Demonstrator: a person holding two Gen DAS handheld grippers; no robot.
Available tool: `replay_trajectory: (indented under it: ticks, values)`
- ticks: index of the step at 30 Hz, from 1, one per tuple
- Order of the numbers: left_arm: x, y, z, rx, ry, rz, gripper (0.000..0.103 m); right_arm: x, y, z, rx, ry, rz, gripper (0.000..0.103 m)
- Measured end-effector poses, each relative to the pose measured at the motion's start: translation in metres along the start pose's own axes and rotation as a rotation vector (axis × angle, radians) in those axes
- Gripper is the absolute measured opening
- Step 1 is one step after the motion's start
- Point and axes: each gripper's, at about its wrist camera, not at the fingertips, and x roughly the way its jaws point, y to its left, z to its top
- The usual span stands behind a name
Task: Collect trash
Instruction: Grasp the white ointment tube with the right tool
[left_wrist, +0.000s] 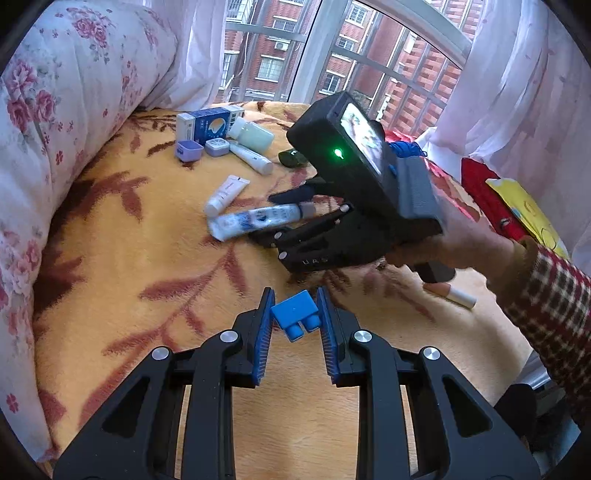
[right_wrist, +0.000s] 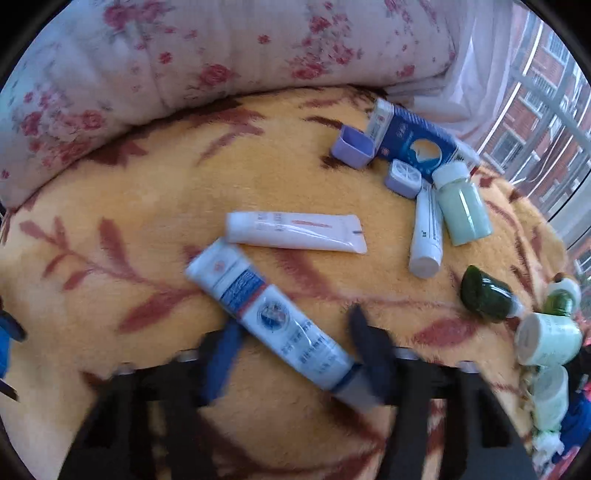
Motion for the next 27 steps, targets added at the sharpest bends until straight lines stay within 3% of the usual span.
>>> replay_trajectory:
  ticks: [2, 11, 18, 21, 27]
  values:
    - [0.0, -0.003, -0.002, -0.006, -0.001, -0.012, 0.024, -0.007, 0.011, -0.003, -0.001, 0.007, -0.031, 0.023]
    - [-0.012, -0.012, -0.015, -0.01, 0.002, -0.019, 0.024, -0.041, 0.023, -0.025, 0.153, -0.022, 0.025, 0.022]
    - [-0.037, -0.036, -0.034, 0.025, -0.006, -0.024, 0.024, -0.106, 0.048, -0.053, 0.207, -0.091, 0.049, 0.022]
    - [-0.052, -0.054, -0.05, 0.064, 0.006, -0.034, 0.024, -0.146, 0.072, -0.076, 0.221, -0.128, 0.072, 0.022]
    - [-0.076, -0.09, -0.102, 0.126, 0.08, -0.089, 0.024, -0.208, 0.138, -0.152, 0.263, -0.134, 0.113, 0.022]
